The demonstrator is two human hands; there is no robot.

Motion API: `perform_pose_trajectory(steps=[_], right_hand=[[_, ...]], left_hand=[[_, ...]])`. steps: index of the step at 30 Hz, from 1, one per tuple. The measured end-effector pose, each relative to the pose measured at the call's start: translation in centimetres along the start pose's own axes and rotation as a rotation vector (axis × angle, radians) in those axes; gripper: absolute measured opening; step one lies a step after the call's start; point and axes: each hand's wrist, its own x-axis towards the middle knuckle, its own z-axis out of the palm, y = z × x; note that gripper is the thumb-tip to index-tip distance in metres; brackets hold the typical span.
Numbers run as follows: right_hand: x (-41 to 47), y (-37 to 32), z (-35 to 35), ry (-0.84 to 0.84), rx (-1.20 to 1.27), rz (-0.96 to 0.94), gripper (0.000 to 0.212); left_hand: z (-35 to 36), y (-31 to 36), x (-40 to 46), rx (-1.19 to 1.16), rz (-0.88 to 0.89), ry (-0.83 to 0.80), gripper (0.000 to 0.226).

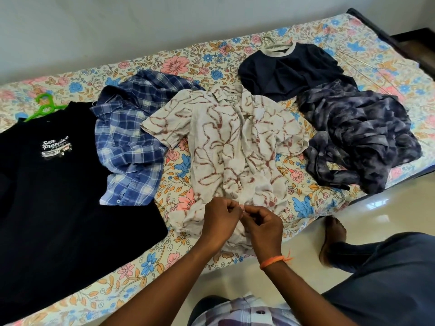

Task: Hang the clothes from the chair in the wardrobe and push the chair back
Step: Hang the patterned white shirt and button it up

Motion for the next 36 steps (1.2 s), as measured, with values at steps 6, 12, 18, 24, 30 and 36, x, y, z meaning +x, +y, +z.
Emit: perform_pose_trajectory(steps=[6, 12, 18, 24, 30, 36], right_hand=[[-0.4, -1.0, 0.4, 0.023, -0.105, -0.131, 0.028], [-0.2, -0.5, 0.4, -0.036, -0.063, -0.098, 0.029], [0.8, 0.2, -0.2, -0.071, -0.029, -0.049, 0.034], [1.5, 0.0, -0.4, -0.134, -0.006, -0.018, 0.028], [1.7, -0.7, -1.0, -0.153, 0.077, 0.054, 0.005], [1.8, -0.6, -1.1, -0.173, 0.200, 0.246, 0.007]], left_hand=[[0.0, 0.6, 0.6, 0.060, -0.014, -0.010, 0.033], [-1.1, 0.5, 1.7, -0.293, -0.378, -0.144, 0.017], [-1.5, 0.5, 2.5, -0.413, -0.519, -0.251, 0.008], [-0.1, -0.1, 2.5, -0.422, -0.559, -0.215, 0.028], [0.5, 0.4, 1.0, 0.147, -0.052, -0.028, 0.025], [1.0, 0.0, 1.2, 0.159, -0.038, -0.028, 0.023]])
